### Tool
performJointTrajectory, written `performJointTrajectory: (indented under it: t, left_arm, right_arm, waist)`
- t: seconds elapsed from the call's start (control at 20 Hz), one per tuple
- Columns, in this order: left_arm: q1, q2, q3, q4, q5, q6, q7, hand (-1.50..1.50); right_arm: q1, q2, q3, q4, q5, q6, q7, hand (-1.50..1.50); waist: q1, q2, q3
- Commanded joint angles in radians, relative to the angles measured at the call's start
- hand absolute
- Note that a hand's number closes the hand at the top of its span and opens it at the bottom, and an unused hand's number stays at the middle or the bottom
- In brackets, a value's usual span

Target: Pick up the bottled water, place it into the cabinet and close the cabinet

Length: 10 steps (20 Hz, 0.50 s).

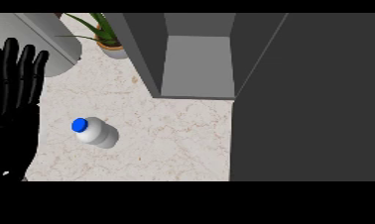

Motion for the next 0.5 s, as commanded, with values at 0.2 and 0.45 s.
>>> performJointTrajectory:
  t: [0.2, 0.45]
  left_arm:
    - [0.160, -0.098, 0.023, -0.116, -0.258, 0.245, 0.096, -1.50]
    - [0.309, -0.121, -0.103, -0.232, -0.095, 0.487, 0.229, -1.50]
  right_arm:
    - [0.151, -0.027, 0.011, -0.082, 0.022, 0.031, 0.030, -1.50]
    - [0.271, -0.021, 0.063, -0.165, -0.157, 0.129, 0.096, -1.50]
  waist:
    - [-0.022, -0.015, 0.008]
    - [-0.020, -0.019, 0.007]
